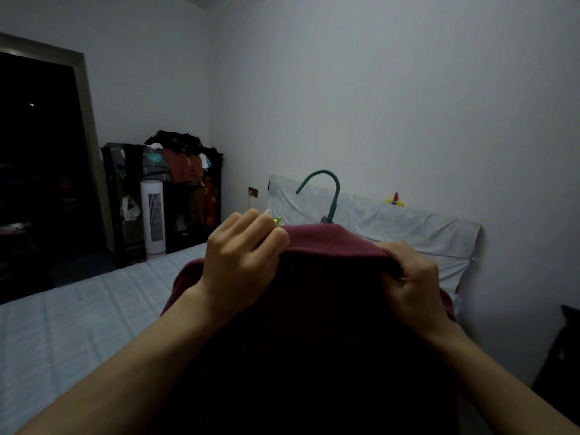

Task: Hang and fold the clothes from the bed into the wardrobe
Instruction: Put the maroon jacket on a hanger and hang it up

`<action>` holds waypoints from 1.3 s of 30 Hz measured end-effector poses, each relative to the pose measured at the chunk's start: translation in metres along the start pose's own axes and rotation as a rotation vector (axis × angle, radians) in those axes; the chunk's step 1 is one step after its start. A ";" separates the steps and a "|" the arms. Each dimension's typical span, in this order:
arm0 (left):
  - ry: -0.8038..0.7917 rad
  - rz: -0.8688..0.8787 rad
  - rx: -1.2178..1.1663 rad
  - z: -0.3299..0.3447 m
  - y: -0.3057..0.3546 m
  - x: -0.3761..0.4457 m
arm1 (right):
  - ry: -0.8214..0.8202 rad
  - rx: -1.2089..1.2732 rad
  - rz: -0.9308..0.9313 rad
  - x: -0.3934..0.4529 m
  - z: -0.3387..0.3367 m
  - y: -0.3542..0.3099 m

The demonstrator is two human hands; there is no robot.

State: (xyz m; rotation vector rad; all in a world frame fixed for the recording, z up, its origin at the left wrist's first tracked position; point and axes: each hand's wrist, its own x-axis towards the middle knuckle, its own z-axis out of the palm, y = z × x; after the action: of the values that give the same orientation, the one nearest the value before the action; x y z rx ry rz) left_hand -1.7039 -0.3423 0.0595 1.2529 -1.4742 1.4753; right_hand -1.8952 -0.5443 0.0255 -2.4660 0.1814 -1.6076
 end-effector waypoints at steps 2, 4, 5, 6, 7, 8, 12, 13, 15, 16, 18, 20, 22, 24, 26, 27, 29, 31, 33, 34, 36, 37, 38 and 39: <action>-0.003 0.048 0.046 0.003 -0.006 0.000 | 0.004 -0.012 0.012 0.000 0.002 0.000; -0.078 0.081 0.036 0.007 -0.009 -0.010 | 0.021 -0.011 0.027 0.002 0.002 0.002; -0.152 0.093 -0.001 0.007 -0.011 -0.019 | 0.030 -0.008 0.034 0.004 0.001 0.003; -0.231 0.096 -0.055 0.007 -0.013 -0.028 | 0.037 -0.009 0.042 0.005 0.000 0.004; -0.294 0.078 -0.117 0.005 -0.015 -0.036 | 0.041 -0.011 0.050 0.006 -0.001 0.005; -0.327 0.040 -0.174 0.002 -0.017 -0.043 | 0.046 -0.014 0.056 0.006 -0.003 0.007; -0.251 -0.224 -0.140 -0.011 -0.031 -0.045 | 0.064 -0.012 0.060 0.006 -0.004 0.012; -0.296 -0.301 -0.092 -0.012 -0.035 -0.040 | 0.062 -0.009 0.059 0.007 -0.003 0.013; -0.484 -0.440 -0.074 -0.013 -0.045 -0.030 | 0.050 -0.013 0.055 0.007 0.000 0.013; -0.575 -0.494 -0.118 -0.013 -0.049 -0.029 | 0.046 -0.014 0.053 0.007 0.000 0.013; -0.663 -0.542 -0.249 -0.012 -0.053 -0.032 | 0.044 -0.012 0.053 0.008 0.000 0.013; -0.682 -0.543 -0.319 -0.013 -0.055 -0.033 | 0.042 -0.009 0.050 0.009 -0.001 0.012; -0.705 -0.514 -0.315 -0.012 -0.058 -0.035 | 0.034 -0.003 0.036 0.011 -0.001 0.010; -0.706 -0.469 -0.282 -0.011 -0.058 -0.040 | 0.020 -0.002 0.019 0.011 0.001 0.008; -0.645 -0.388 -0.217 -0.010 -0.054 -0.047 | 0.021 0.009 0.007 0.011 0.002 0.005; -0.594 -0.350 -0.180 -0.010 -0.050 -0.051 | 0.021 0.015 0.004 0.011 0.003 0.004; -0.477 -0.322 -0.123 -0.011 -0.046 -0.056 | 0.011 -0.013 -0.015 0.014 0.003 0.001; -0.383 -0.306 -0.076 -0.011 -0.047 -0.056 | -0.063 -0.061 -0.030 0.019 -0.003 0.001; -0.344 -0.287 -0.042 -0.012 -0.049 -0.055 | -0.231 -0.026 -0.015 0.025 -0.013 0.002; -0.344 -0.280 -0.033 -0.013 -0.048 -0.055 | -0.318 0.029 0.024 0.026 -0.017 0.001; -0.363 -0.271 -0.022 -0.015 -0.045 -0.058 | -0.405 0.156 0.151 0.025 -0.018 -0.003; -0.372 -0.272 -0.021 -0.017 -0.042 -0.059 | -0.418 0.181 0.198 0.023 -0.016 -0.004; -0.379 -0.277 -0.021 -0.019 -0.040 -0.059 | -0.430 0.166 0.215 0.020 -0.013 -0.004; -0.384 -0.283 -0.019 -0.020 -0.038 -0.060 | -0.452 0.131 0.210 0.017 -0.009 -0.003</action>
State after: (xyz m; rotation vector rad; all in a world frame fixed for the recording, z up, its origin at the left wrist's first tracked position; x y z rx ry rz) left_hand -1.6540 -0.3092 0.0170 1.7244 -1.4653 1.0729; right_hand -1.8964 -0.5455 0.0450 -2.5309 0.2474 -0.9212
